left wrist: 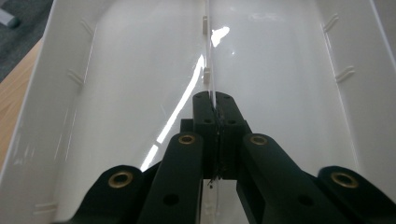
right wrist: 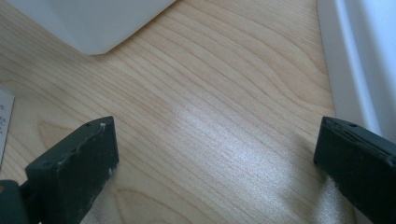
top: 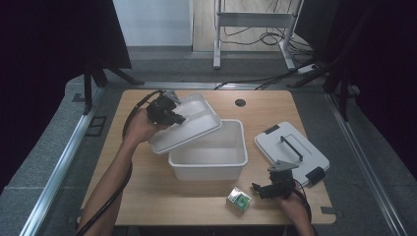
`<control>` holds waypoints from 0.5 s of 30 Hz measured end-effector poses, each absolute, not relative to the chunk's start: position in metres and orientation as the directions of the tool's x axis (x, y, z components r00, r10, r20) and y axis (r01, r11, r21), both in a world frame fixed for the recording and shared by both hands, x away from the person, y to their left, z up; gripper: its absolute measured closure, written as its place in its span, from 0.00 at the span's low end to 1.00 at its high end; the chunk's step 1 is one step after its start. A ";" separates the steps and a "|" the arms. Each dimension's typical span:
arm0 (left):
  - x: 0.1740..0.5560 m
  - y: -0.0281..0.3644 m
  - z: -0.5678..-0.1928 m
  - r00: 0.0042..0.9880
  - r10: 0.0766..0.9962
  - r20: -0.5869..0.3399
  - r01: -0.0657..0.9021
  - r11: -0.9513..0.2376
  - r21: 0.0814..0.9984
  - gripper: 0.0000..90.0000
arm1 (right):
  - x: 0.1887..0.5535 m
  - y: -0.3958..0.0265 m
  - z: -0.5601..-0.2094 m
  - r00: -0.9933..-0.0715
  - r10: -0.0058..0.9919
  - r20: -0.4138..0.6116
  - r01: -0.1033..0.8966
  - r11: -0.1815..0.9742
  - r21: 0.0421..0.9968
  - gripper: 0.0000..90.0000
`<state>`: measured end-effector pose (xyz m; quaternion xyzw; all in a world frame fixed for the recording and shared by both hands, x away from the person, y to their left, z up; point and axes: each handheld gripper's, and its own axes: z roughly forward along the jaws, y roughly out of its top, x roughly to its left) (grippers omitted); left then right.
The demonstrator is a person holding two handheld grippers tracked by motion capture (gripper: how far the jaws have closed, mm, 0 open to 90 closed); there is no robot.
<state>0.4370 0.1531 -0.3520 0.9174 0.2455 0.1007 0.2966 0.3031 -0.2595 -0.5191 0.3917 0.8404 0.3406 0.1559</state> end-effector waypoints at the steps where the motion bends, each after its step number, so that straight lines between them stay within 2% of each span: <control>1: 0.438 0.156 -0.352 0.853 0.521 0.040 0.399 -0.699 0.593 0.99 | 0.303 -0.260 -0.519 -0.644 0.765 0.005 0.552 0.461 0.695 0.00; 15: 0.438 0.193 -0.351 0.764 0.643 0.057 0.486 -0.631 0.605 0.99 | 0.303 -0.260 -0.519 -0.645 0.764 0.004 0.552 0.462 0.694 0.00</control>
